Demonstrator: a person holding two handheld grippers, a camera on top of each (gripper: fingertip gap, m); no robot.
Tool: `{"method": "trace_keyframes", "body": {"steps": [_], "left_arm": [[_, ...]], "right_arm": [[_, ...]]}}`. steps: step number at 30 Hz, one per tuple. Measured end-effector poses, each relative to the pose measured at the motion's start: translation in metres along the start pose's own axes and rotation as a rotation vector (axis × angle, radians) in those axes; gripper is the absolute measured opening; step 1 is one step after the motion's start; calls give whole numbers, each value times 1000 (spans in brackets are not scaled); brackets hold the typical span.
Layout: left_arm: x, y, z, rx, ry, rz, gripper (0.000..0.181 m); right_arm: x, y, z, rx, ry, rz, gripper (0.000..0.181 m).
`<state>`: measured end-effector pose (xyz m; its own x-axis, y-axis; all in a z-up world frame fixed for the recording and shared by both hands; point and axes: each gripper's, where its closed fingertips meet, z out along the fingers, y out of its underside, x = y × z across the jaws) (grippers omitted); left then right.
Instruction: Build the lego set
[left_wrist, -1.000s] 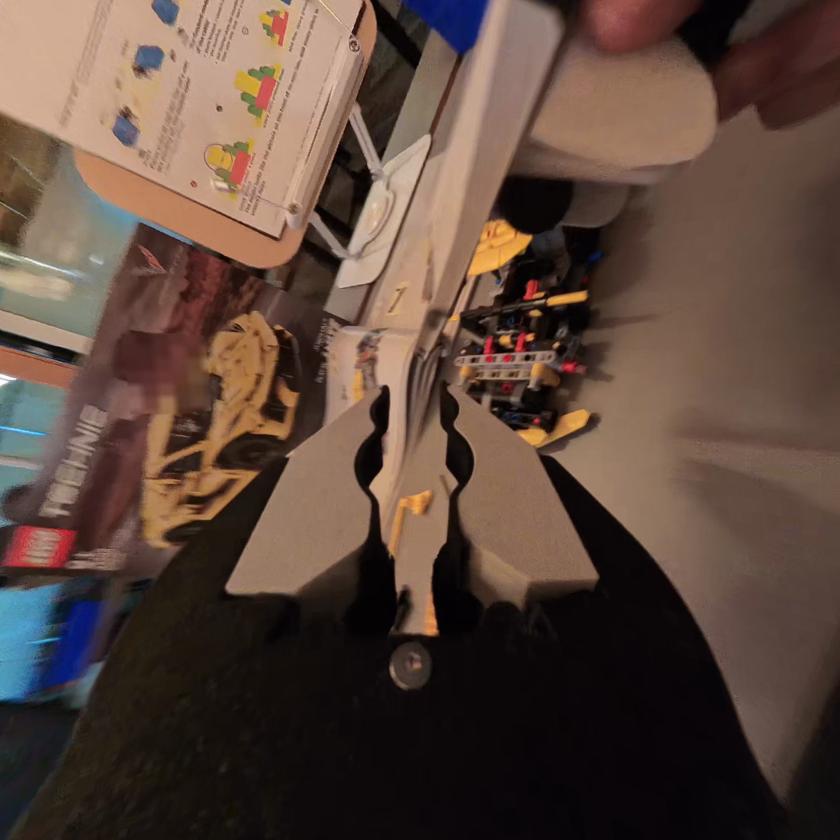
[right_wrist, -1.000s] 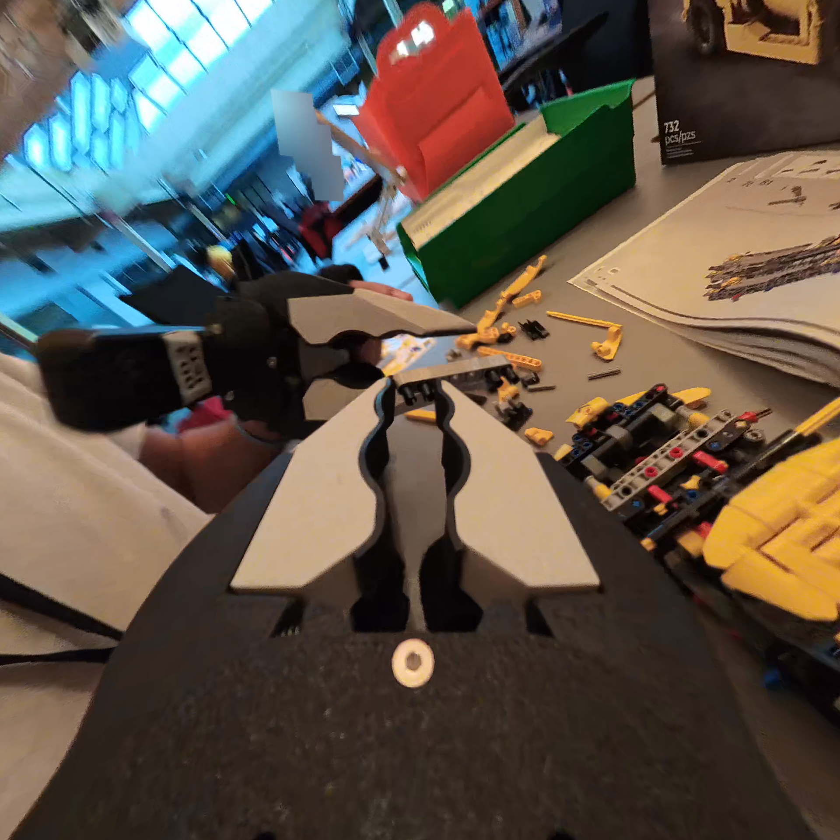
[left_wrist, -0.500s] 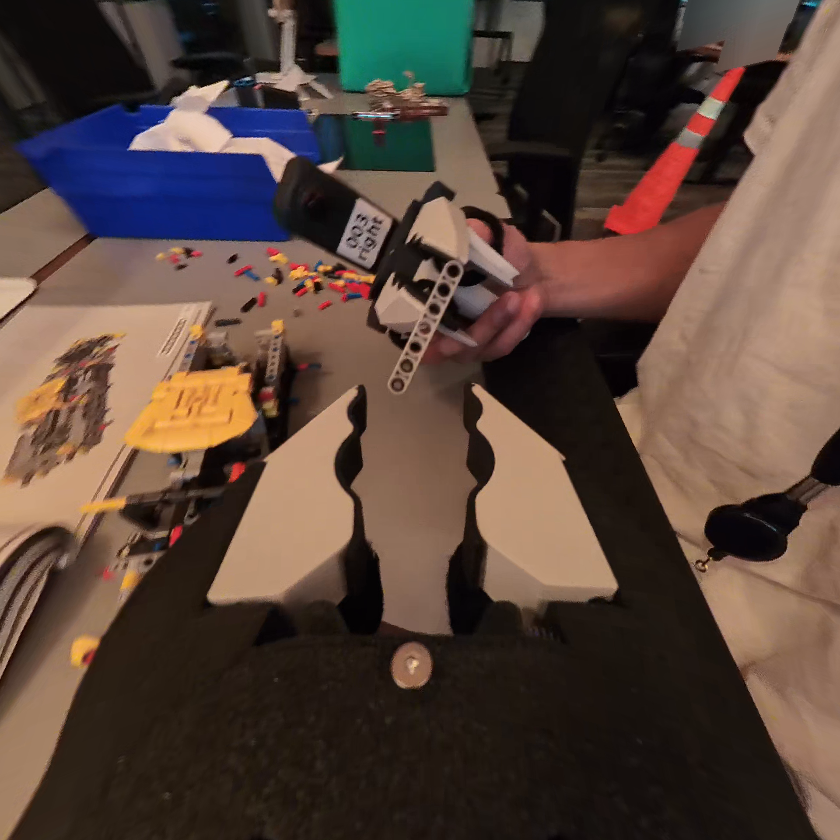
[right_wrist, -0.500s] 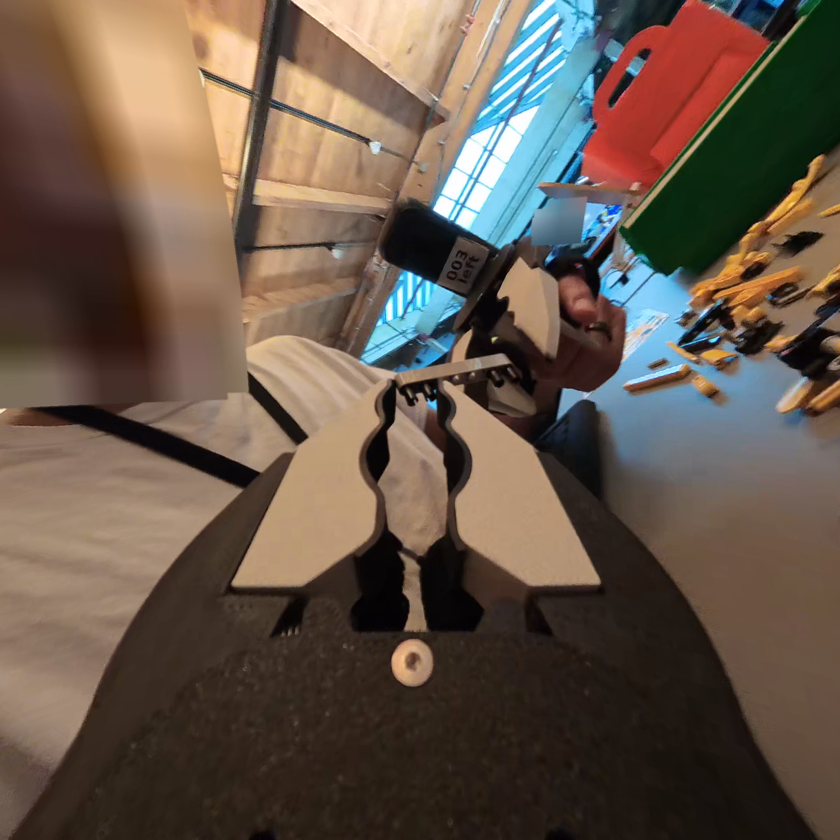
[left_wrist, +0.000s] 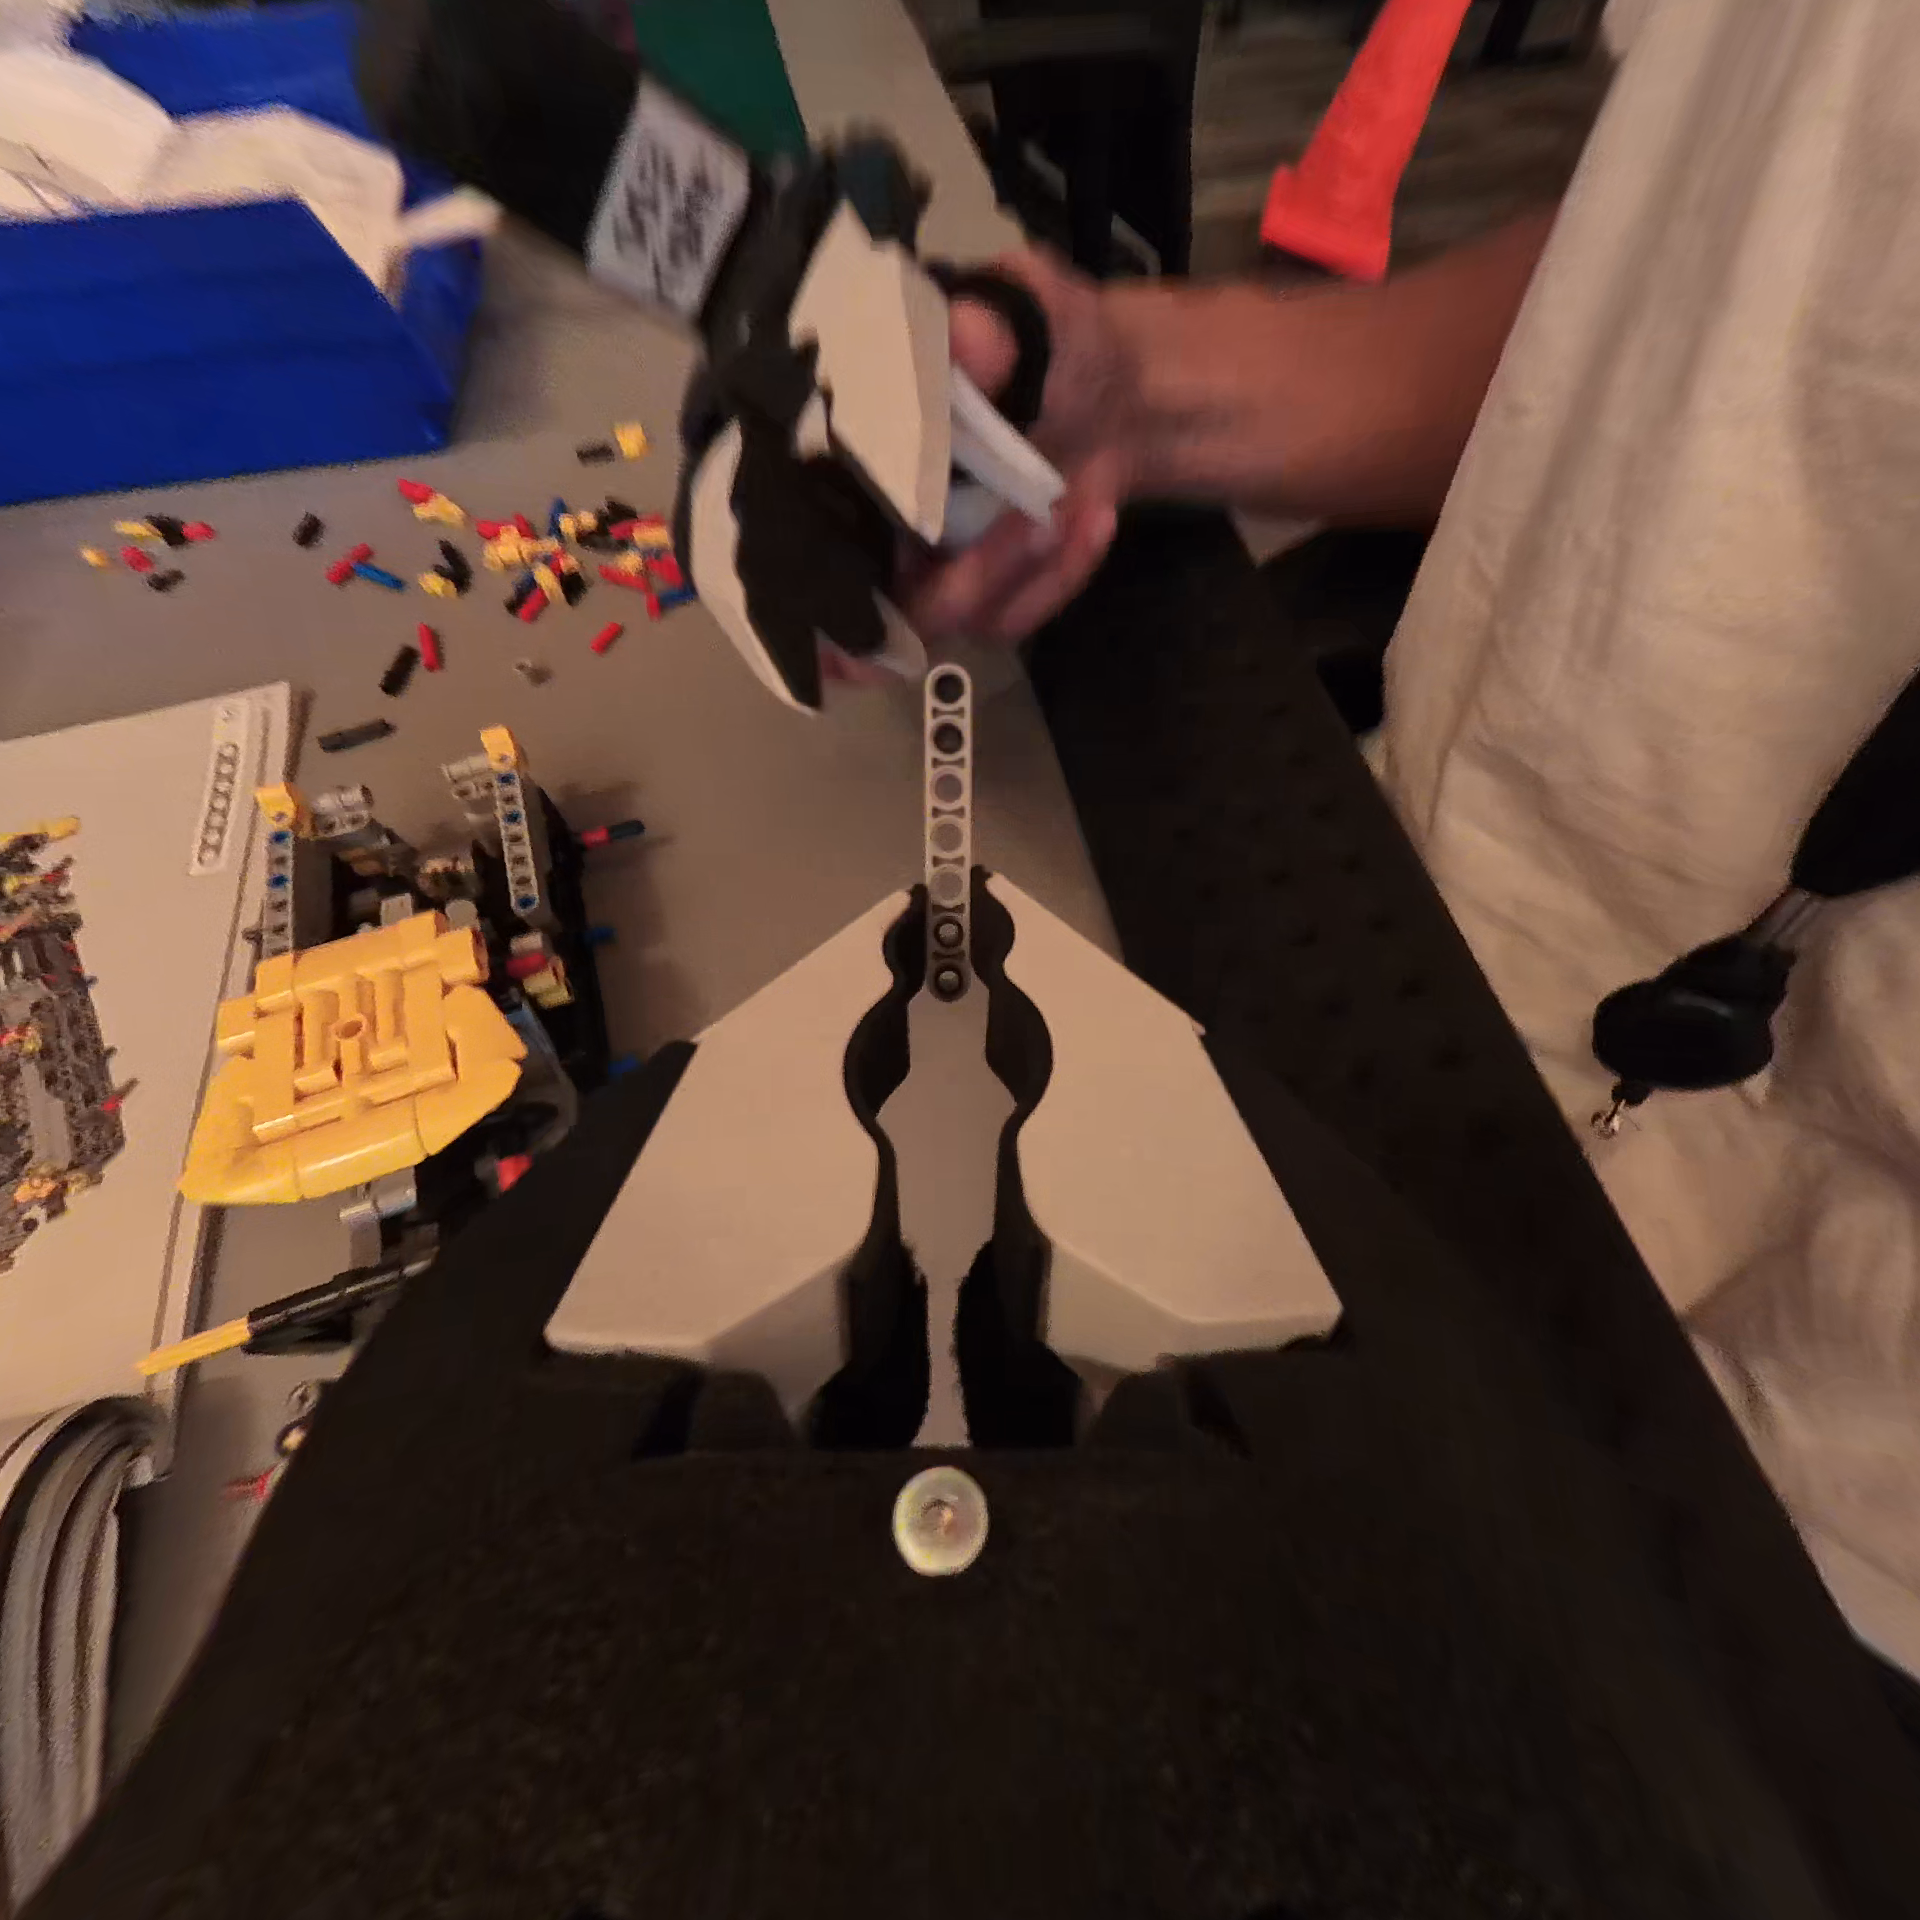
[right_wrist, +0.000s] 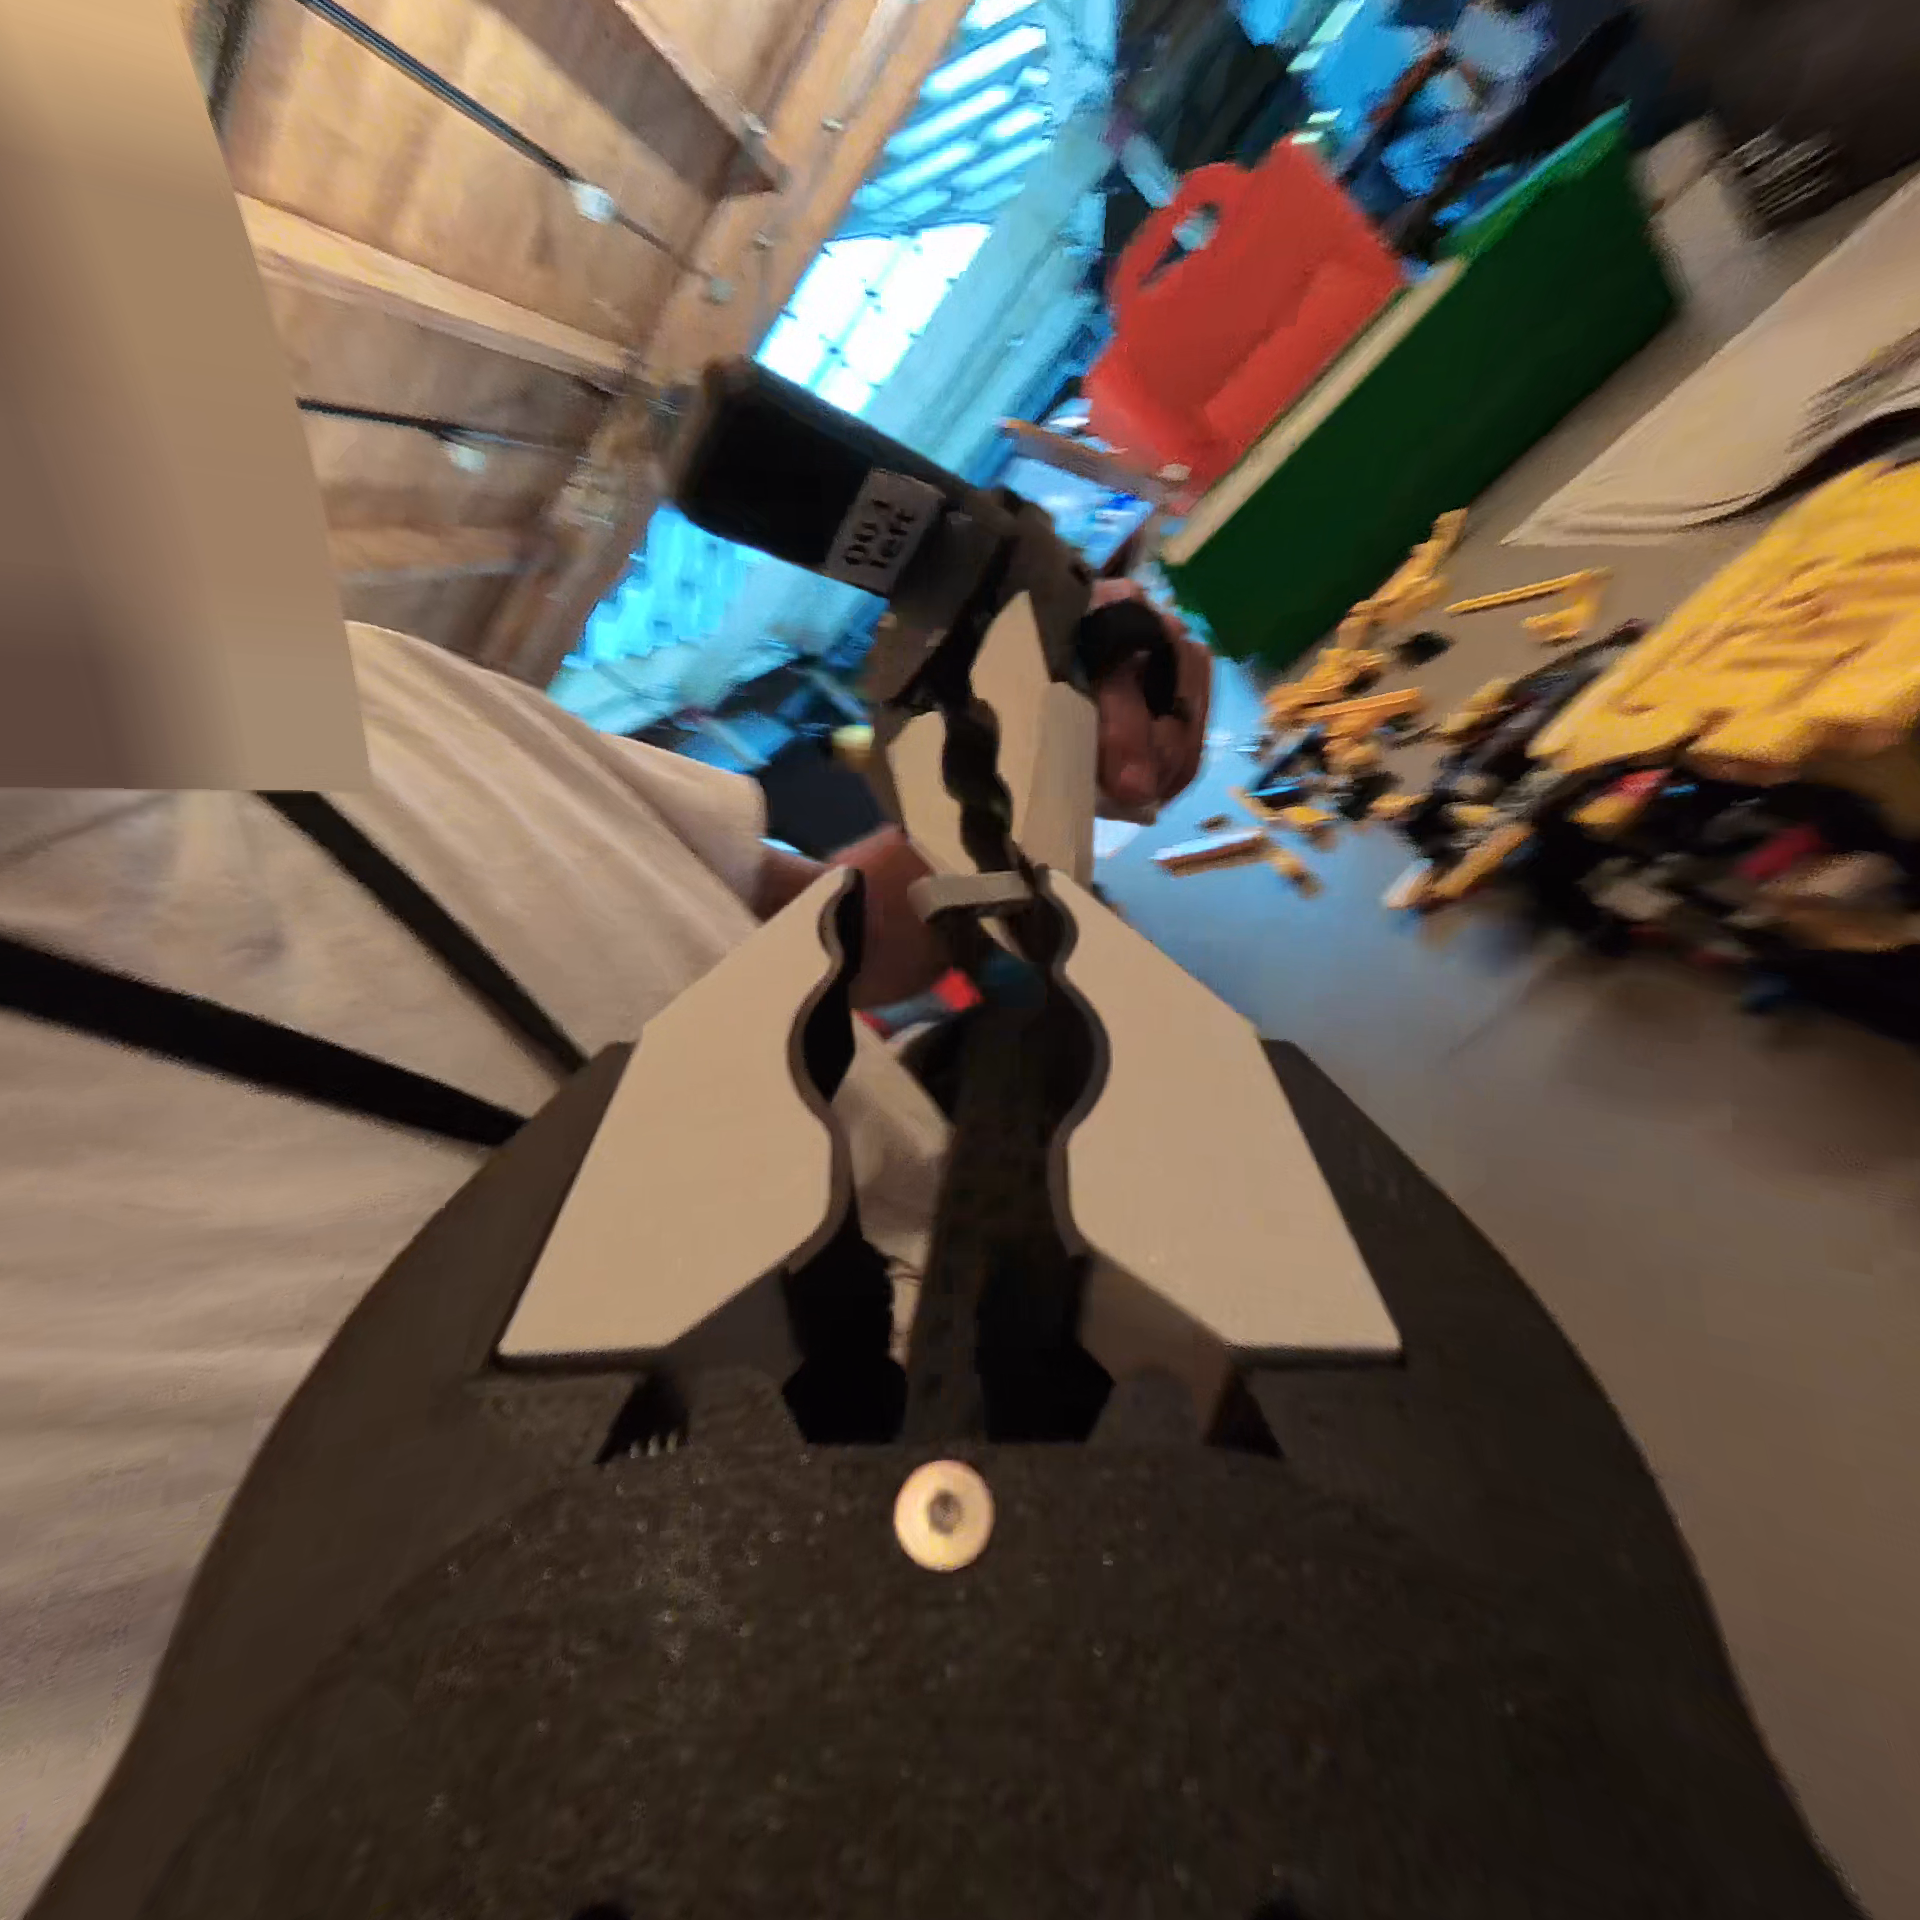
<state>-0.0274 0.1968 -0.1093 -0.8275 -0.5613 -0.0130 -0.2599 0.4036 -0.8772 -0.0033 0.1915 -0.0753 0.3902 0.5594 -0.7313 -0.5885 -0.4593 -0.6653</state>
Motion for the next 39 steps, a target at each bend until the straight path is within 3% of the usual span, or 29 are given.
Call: {"method": "trace_keyframes", "body": {"steps": [3,6,12,16,21,25,30,34,39], "left_arm": [[-6,19,7,-170,45,25,7],[-13,30,17,-302,87,69,7],[-14,23,33,-330,161,151,7],[-17,21,37,-328,147,165,7],[-40,23,36,-292,19,79,14],[-64,16,15,-150,-93,-63,24],[-87,10,-9,33,-187,-209,34],[-110,21,-10,14,-262,-211,50],[-126,25,8,-51,-235,-272,76]], "right_arm": [[10,-3,-1,-89,244,-230,33],[18,13,8,-281,430,-427,31],[40,36,3,-494,647,-553,20],[46,34,-2,-472,674,-543,13],[61,23,-13,-426,765,-509,7],[70,10,-22,-352,805,-454,7],[87,-28,-48,-178,941,-405,6],[104,-56,-76,-20,1052,-334,6],[126,-64,-94,78,1168,-260,7]]}}
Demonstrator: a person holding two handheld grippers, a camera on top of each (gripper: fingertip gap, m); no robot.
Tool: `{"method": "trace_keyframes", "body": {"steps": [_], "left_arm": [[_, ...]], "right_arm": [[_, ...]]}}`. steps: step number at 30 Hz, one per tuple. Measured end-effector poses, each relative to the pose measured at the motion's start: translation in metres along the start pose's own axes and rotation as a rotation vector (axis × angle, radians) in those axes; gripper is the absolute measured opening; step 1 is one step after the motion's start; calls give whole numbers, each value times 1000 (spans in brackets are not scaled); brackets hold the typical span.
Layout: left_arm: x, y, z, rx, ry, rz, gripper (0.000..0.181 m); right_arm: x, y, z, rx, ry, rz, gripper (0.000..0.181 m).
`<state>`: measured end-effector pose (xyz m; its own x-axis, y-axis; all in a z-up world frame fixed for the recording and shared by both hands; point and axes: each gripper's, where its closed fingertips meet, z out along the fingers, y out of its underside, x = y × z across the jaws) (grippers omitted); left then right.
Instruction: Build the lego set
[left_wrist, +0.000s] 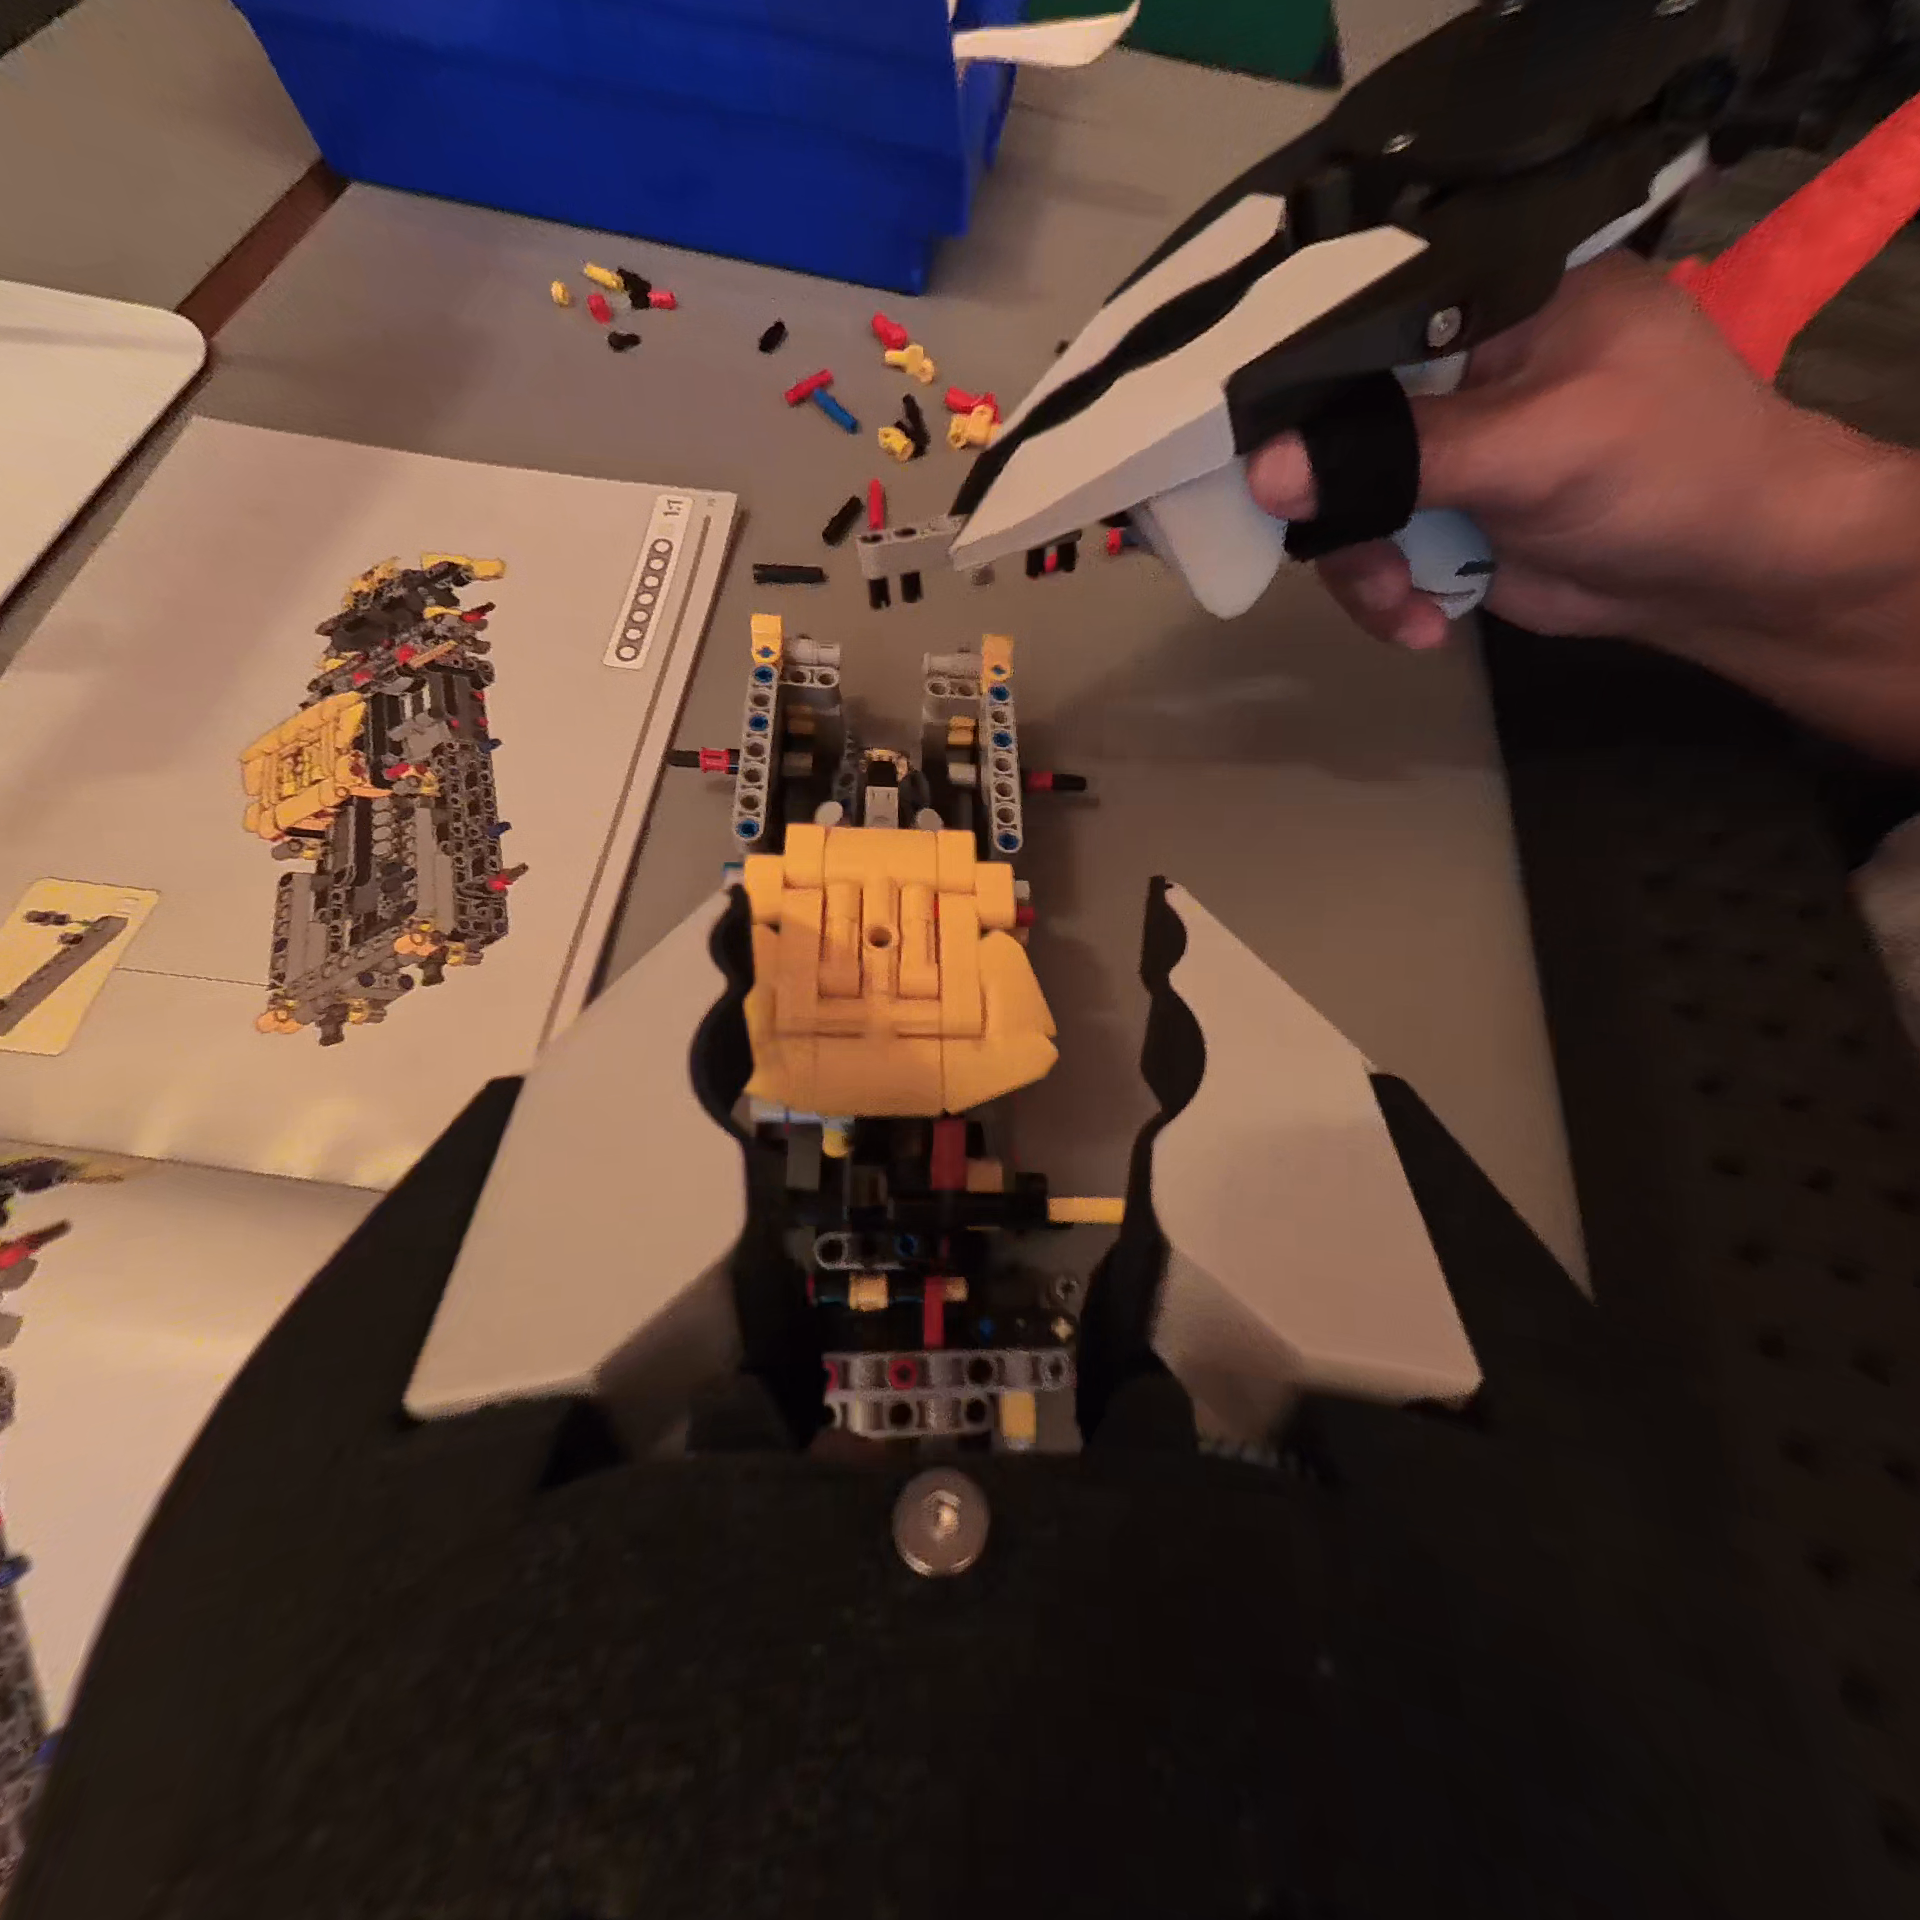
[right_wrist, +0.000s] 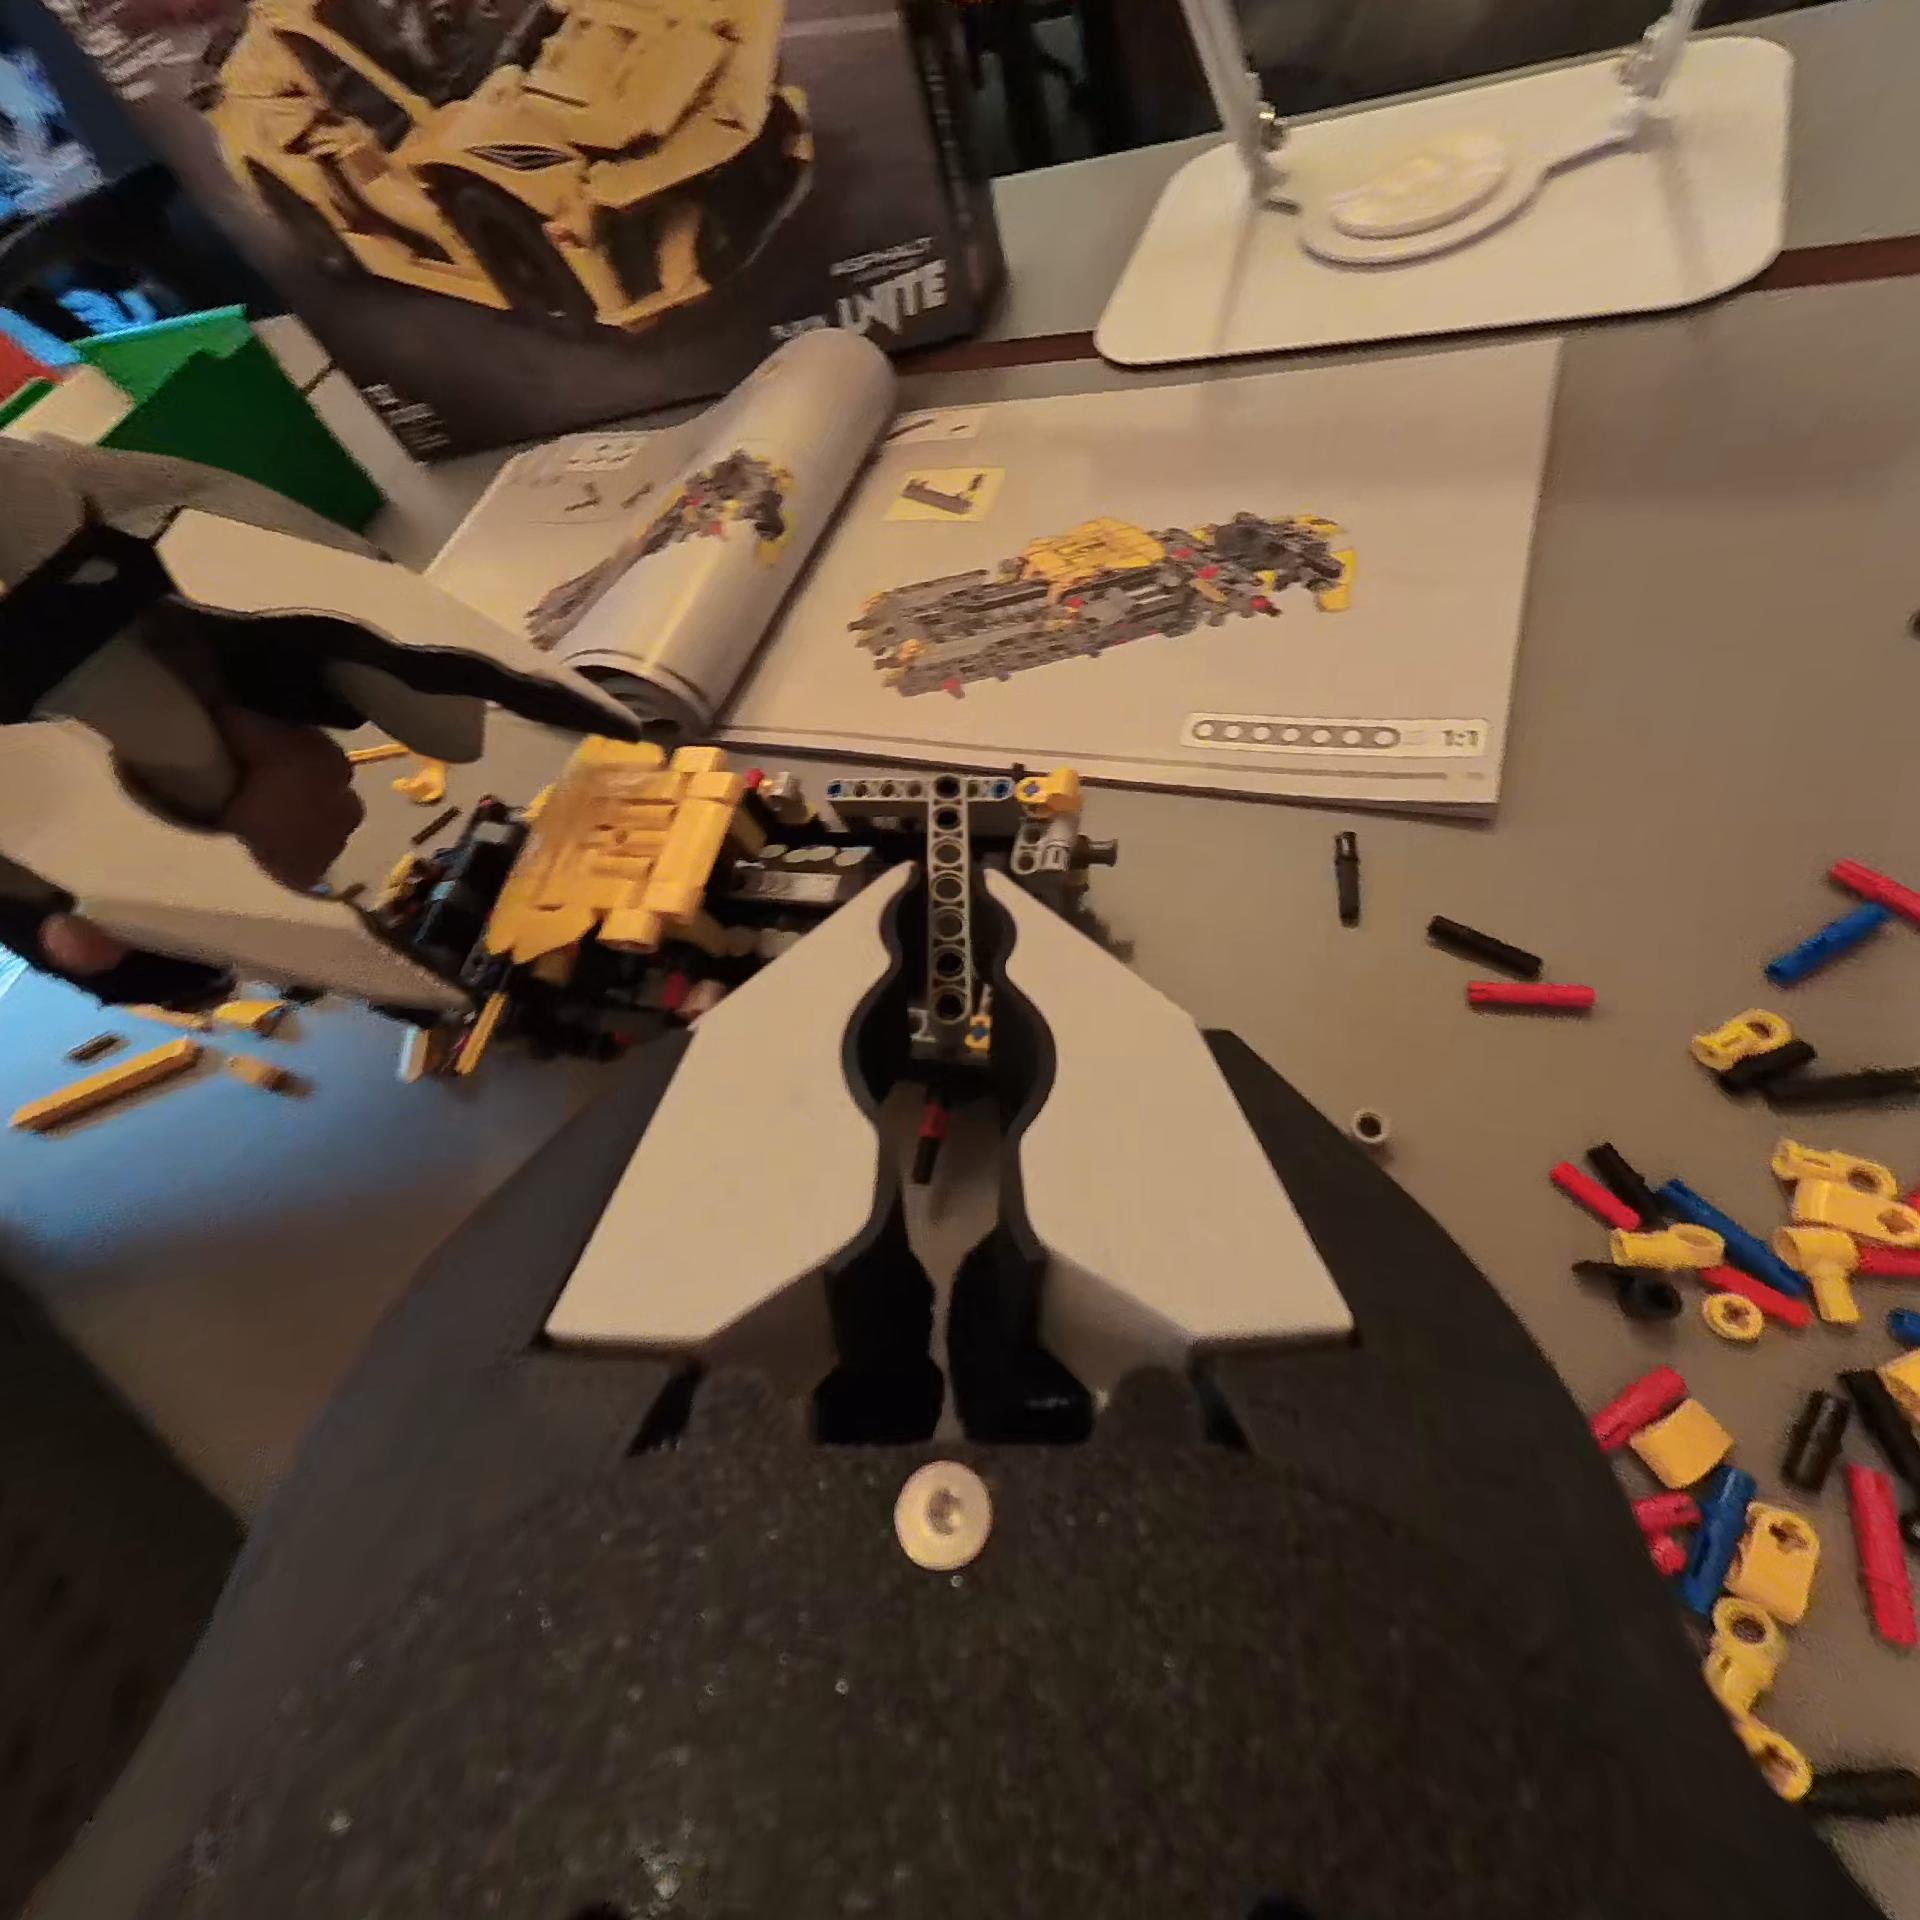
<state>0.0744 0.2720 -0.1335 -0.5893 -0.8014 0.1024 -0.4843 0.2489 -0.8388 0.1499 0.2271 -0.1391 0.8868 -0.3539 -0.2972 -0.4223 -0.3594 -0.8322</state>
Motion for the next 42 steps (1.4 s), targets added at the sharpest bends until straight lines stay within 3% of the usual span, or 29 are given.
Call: {"method": "trace_keyframes", "body": {"steps": [3,9,12,15,22,29,37,42], "left_arm": [[-6,2,14,-50,-20,22,87],[-6,7,28,-95,42,-7,87],[-11,10,34,-90,25,-23,84],[-18,13,36,-95,-12,-4,80],[-24,17,39,-96,-69,-3,78],[-23,18,41,-106,-123,22,78],[-22,19,41,-111,-140,28,78],[-20,18,42,-117,-141,40,78]], "right_arm": [[9,4,6,-4,75,16,7],[13,13,13,-56,115,137,7],[15,14,13,-91,154,121,7],[15,2,14,-27,152,125,7],[19,11,36,-79,198,91,7],[17,17,35,-111,309,28,7],[18,19,33,-181,343,-18,7],[17,21,30,-310,338,-30,7]]}}
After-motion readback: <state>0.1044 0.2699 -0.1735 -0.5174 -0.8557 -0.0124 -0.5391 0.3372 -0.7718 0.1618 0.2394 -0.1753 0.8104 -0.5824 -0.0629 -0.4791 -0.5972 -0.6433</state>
